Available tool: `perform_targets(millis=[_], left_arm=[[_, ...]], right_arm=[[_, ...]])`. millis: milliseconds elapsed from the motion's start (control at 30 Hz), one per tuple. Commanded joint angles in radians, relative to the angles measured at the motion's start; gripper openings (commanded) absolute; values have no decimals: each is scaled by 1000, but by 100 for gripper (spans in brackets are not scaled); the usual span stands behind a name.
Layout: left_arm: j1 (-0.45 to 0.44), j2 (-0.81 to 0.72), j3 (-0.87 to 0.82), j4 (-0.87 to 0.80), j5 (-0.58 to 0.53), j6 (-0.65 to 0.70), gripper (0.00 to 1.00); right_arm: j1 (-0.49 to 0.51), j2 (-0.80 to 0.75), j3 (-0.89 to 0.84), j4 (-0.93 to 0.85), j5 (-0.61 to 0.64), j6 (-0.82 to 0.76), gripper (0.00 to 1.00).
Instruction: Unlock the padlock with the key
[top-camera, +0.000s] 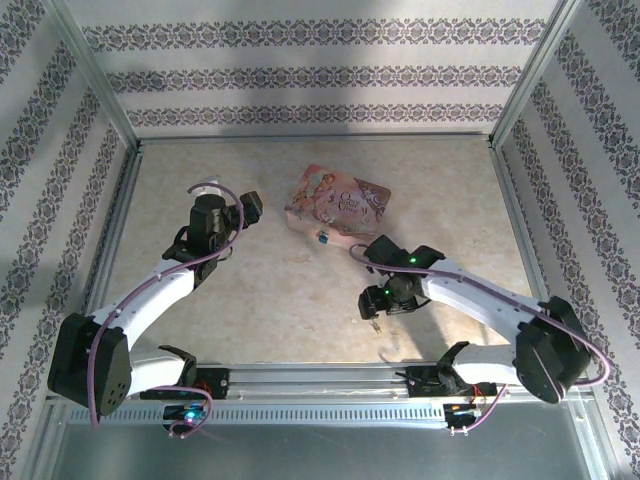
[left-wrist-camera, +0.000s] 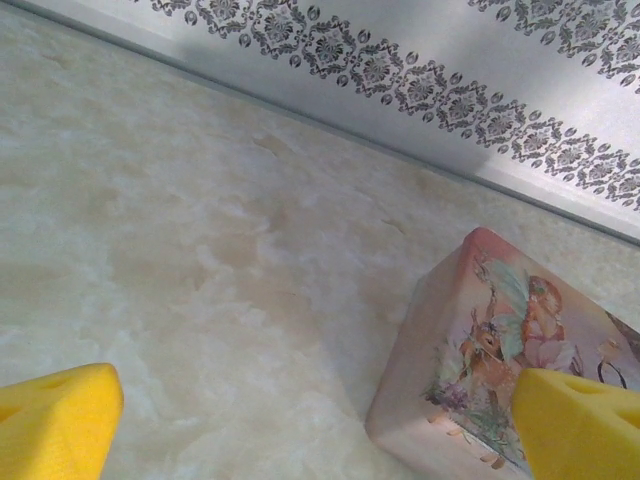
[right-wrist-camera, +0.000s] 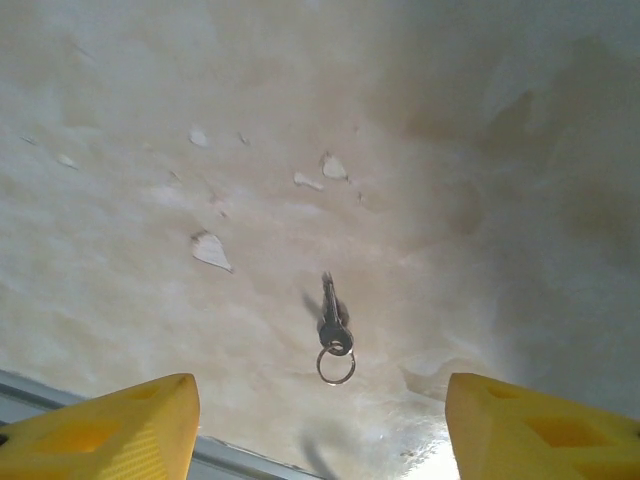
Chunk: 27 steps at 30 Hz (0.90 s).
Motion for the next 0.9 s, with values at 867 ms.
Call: perform_targets(millis=[867], left_arm=[[4,-3,-1,42,-47,38,99]], right_arm=[[107,260,29,-17,54,-19,38]])
